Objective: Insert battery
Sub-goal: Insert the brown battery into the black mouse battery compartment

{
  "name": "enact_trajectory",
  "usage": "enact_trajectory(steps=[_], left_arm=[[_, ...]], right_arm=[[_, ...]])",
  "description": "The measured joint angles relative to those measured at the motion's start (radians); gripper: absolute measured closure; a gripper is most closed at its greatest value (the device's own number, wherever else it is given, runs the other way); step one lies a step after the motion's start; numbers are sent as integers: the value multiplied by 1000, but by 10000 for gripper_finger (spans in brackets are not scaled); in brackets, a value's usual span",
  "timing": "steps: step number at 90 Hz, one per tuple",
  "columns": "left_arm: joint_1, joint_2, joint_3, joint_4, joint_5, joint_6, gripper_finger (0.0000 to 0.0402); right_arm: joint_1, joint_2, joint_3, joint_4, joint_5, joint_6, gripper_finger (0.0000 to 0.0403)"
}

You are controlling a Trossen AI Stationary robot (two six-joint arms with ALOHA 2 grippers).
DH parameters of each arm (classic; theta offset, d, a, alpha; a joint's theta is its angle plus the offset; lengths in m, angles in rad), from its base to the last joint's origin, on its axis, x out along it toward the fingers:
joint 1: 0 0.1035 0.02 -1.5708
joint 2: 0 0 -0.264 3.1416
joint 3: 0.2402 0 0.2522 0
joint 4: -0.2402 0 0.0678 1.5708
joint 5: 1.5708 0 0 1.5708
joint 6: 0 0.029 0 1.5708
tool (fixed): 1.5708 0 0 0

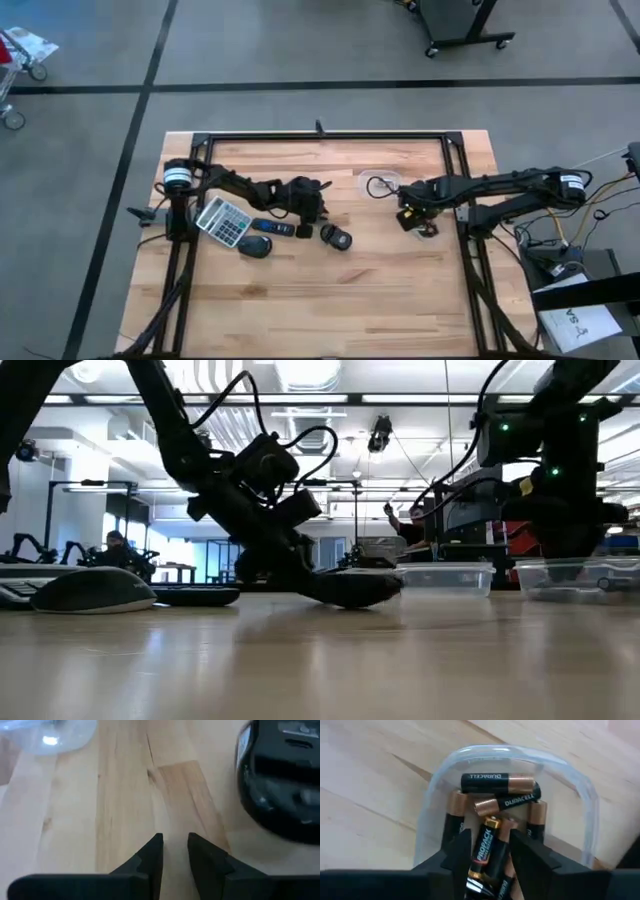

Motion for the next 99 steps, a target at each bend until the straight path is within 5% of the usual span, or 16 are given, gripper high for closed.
enact_trajectory(steps=[67, 99], left_arm=[[-1, -15, 1, -64, -1, -47, 326], [-1, -15, 0, -63, -2, -47, 326]], right_arm=[[0, -2, -70, 99, 5, -78, 334], [0, -1, -90, 127, 7, -88, 300]])
